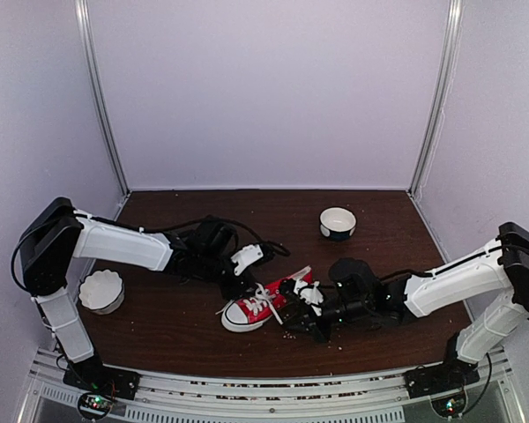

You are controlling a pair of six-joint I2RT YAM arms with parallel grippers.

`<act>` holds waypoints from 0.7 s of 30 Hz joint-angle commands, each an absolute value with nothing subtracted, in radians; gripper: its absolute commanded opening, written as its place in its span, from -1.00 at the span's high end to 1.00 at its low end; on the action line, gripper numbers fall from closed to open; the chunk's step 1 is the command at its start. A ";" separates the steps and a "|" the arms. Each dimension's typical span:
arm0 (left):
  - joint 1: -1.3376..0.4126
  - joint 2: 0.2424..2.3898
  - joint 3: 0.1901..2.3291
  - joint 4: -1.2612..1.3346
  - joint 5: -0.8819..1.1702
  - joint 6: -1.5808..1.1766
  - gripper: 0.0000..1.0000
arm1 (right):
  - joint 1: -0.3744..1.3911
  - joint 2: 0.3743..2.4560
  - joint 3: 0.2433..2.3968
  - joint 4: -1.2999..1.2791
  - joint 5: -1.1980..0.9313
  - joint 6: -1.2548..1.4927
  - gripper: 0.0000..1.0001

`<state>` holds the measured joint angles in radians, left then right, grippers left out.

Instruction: Tie the shoes

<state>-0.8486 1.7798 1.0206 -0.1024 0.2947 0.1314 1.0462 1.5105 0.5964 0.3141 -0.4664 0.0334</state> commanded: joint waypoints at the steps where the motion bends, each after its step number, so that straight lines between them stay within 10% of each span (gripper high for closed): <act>1: -0.839 1.695 1.001 -0.143 0.277 0.125 0.05 | 0.975 1.520 0.569 0.314 -0.491 0.162 1.00; 21: -0.821 1.659 0.883 -0.352 0.162 0.000 0.21 | 0.796 1.834 0.967 0.098 -0.274 0.177 1.00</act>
